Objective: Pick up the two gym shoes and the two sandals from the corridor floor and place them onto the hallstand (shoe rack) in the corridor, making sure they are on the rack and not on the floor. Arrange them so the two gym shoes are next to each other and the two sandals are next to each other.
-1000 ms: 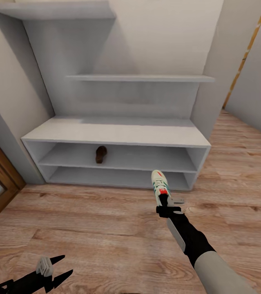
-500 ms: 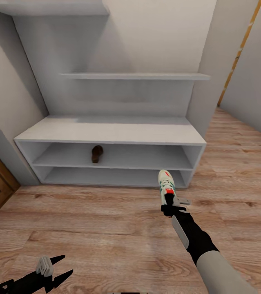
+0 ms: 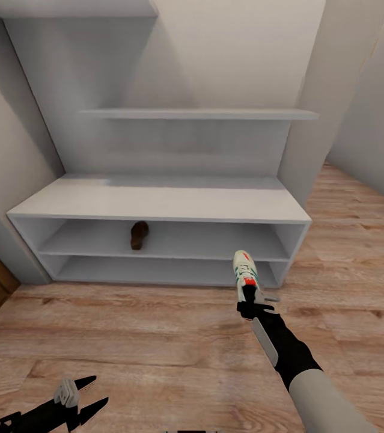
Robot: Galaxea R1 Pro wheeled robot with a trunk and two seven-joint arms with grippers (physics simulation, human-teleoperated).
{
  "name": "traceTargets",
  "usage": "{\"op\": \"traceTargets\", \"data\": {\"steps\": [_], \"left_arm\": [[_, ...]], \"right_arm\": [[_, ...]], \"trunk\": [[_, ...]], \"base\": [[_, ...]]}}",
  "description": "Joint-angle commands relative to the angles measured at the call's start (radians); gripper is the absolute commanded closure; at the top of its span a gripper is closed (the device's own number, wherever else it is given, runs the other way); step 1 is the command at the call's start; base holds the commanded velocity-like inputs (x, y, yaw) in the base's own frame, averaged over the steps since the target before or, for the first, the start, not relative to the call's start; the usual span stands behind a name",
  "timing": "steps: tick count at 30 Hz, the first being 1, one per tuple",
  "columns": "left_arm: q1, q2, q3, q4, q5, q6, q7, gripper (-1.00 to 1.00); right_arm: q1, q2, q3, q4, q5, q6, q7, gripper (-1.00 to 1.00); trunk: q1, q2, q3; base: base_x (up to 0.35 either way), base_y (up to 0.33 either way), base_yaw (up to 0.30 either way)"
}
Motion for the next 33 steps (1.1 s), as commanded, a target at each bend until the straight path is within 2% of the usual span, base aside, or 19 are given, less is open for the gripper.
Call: {"op": "traceTargets", "data": {"steps": [1,9,18,27,33], "left_arm": [[-0.001,0.0,0.001,0.001,0.001,-0.006,-0.003,-1.0],[-0.001,-0.001,-0.002,0.001,0.0,-0.007,-0.004,-1.0],[-0.001,-0.002,-0.009,0.001,-0.005,-0.007,-0.006,-1.0],[-0.001,-0.002,-0.01,0.001,-0.007,-0.007,-0.006,-1.0],[-0.001,-0.002,-0.011,0.002,-0.007,-0.006,-0.006,-1.0]], "right_arm": [[0.0,-0.001,0.004,-0.001,-0.01,0.003,-0.009,1.0],[0.0,-0.001,0.004,-0.001,-0.009,0.003,-0.009,1.0],[0.0,-0.001,0.004,-0.001,-0.009,0.003,-0.009,1.0],[0.0,-0.001,0.004,-0.001,-0.009,0.003,-0.009,1.0],[0.0,-0.001,0.004,-0.001,-0.009,0.003,-0.009,1.0]], "trunk": [[0.0,0.0,-0.001],[0.0,0.0,-0.001],[0.0,0.0,-0.001],[0.0,0.0,-0.001],[0.0,0.0,-0.001]], "base": [[0.336,0.0,0.0],[0.315,0.0,0.0],[0.117,0.0,0.0],[0.31,0.0,0.0],[0.078,0.0,0.0]]}}
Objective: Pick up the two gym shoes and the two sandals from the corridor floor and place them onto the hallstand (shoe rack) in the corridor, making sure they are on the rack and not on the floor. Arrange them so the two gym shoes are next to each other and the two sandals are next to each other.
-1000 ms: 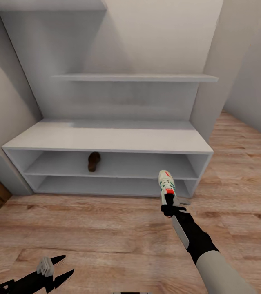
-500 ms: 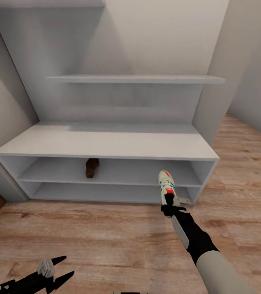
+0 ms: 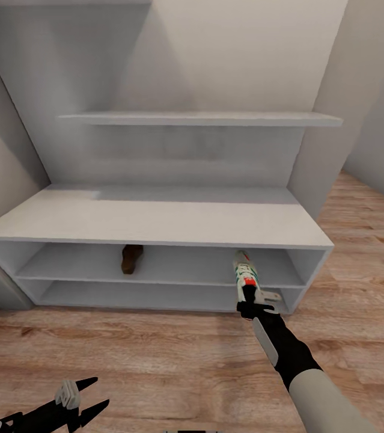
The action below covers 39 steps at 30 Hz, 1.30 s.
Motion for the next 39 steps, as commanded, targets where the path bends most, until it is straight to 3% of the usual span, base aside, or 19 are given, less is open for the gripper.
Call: {"op": "traceTargets", "data": {"steps": [1,15,39], "left_arm": [[-0.001,0.0,0.001,0.001,0.001,-0.005,-0.003,-1.0],[-0.001,0.0,0.0,0.001,0.001,-0.006,-0.003,-1.0],[-0.001,0.0,0.001,0.001,0.001,-0.007,-0.003,-1.0]], "right_arm": [[0.0,0.0,0.004,-0.001,-0.01,0.003,-0.009,1.0],[0.0,-0.001,0.002,-0.002,-0.01,0.003,-0.009,1.0],[0.0,-0.002,0.002,-0.002,-0.009,0.003,-0.009,1.0]], "trunk": [[0.0,0.0,-0.001],[0.0,0.0,-0.001],[0.0,0.0,-0.001]], "base": [[0.12,0.0,0.0],[0.277,0.0,0.0],[0.145,0.0,0.0]]}}
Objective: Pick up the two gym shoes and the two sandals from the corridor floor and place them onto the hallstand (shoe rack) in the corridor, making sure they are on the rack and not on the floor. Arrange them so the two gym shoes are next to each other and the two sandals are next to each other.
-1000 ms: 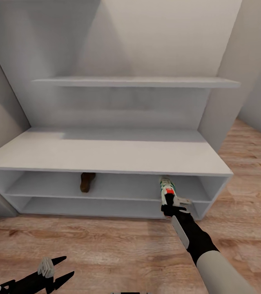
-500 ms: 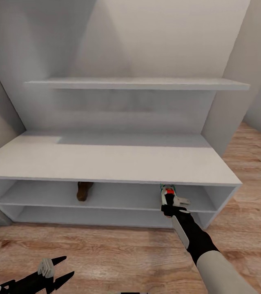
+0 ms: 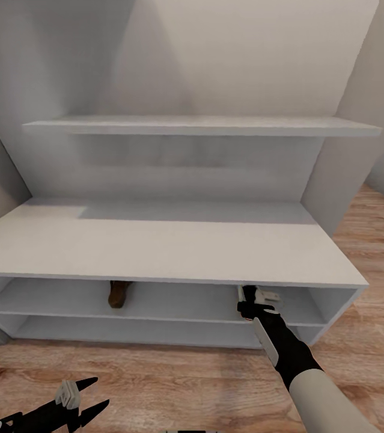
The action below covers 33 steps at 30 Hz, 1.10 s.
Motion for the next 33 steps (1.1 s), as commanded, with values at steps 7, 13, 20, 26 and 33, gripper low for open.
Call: {"op": "traceTargets", "data": {"steps": [7,13,20,26,33], "left_arm": [[-0.001,0.0,0.001,0.001,0.001,-0.006,-0.003,-1.0],[-0.001,0.0,0.0,0.001,0.001,-0.005,-0.003,-1.0],[-0.001,0.0,0.0,0.001,0.001,-0.005,-0.003,-1.0],[-0.001,0.0,0.0,0.001,0.002,-0.006,-0.003,-1.0],[-0.001,0.0,0.0,0.001,0.002,-0.006,-0.003,-1.0]], "right_arm": [[0.0,-0.002,0.004,-0.001,-0.01,0.003,-0.009,1.0],[0.0,-0.002,0.003,-0.001,-0.01,0.003,-0.009,1.0],[0.0,-0.002,0.003,-0.001,-0.01,0.003,-0.009,1.0],[0.0,-0.002,0.002,-0.001,-0.01,0.003,-0.009,1.0],[0.0,-0.002,0.002,0.0,-0.01,0.003,-0.009,-1.0]], "trunk": [[0.0,0.0,-0.001],[0.0,0.0,-0.001],[0.0,0.0,-0.001],[0.0,0.0,-0.001],[0.0,0.0,-0.001]], "base": [[0.057,0.0,0.0],[0.028,0.0,0.0],[0.126,0.0,0.0],[0.01,0.0,0.0],[0.0,0.0,0.0]]}}
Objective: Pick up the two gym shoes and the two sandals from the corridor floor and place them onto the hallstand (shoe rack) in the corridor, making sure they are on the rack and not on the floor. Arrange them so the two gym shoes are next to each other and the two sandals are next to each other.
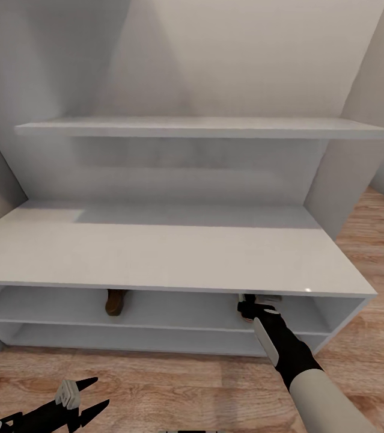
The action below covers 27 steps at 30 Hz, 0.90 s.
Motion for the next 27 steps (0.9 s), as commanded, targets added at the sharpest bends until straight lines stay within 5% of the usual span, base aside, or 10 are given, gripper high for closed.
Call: {"op": "traceTargets", "data": {"steps": [1,10,27], "left_arm": [[-0.001,0.0,0.001,0.001,0.001,-0.006,-0.003,-1.0],[-0.001,0.0,0.009,0.001,0.001,-0.006,-0.003,-1.0],[-0.001,0.0,0.012,0.001,0.004,-0.006,-0.003,-1.0]], "right_arm": [[0.0,-0.001,0.004,-0.001,-0.01,0.003,-0.009,-1.0],[0.0,-0.002,0.004,-0.001,-0.01,0.003,-0.009,-1.0],[0.0,-0.002,0.005,-0.001,-0.01,0.003,-0.009,-1.0]], "trunk": [[0.0,0.0,-0.001],[0.0,0.0,-0.001],[0.0,0.0,-0.001]], "base": [[0.0,0.0,0.0],[-0.025,0.0,0.0],[-0.336,0.0,0.0]]}}
